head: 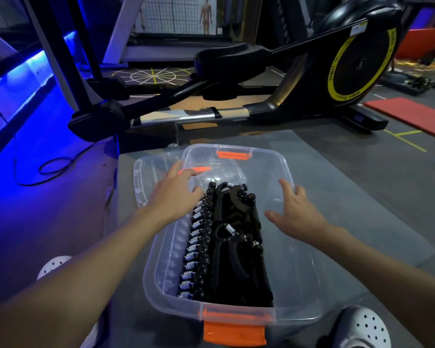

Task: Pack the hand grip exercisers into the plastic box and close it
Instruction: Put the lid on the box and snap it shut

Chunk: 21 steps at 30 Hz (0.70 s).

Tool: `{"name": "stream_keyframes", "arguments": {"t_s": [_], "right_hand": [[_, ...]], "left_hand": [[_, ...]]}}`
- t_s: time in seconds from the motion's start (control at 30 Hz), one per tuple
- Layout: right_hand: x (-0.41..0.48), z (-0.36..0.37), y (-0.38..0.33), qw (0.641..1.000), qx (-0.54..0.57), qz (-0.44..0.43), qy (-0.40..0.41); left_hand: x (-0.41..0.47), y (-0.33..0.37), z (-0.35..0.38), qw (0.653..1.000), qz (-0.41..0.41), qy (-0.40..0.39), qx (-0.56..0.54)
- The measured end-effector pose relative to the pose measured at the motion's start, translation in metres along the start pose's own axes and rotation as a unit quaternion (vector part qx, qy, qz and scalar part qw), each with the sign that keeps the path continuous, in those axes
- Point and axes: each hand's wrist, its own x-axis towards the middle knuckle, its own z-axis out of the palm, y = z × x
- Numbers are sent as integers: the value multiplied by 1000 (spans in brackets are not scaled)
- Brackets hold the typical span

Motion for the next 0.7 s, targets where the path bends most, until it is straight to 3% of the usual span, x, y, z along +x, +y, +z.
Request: {"name": "stream_keyframes", "arguments": {"t_s": [0.1, 0.4, 0.5, 0.57, 0.7], "right_hand": [[3, -3, 5, 999, 28, -24, -8], [16, -8, 20, 998, 48, -40, -19], [17, -9, 11, 991, -122, -40, 36], [23, -9, -10, 973, -196, -94, 80], [45, 12, -100, 976, 14, -217, 34]], "left_hand": [[3, 5, 2, 997, -13, 1, -76], [0, 7, 8, 998, -26, 17, -60], [5, -11, -10, 996, -17, 36, -79], [12, -31, -17, 995, -37, 47, -78], [28, -83, -10, 997, -74, -22, 4]]}}
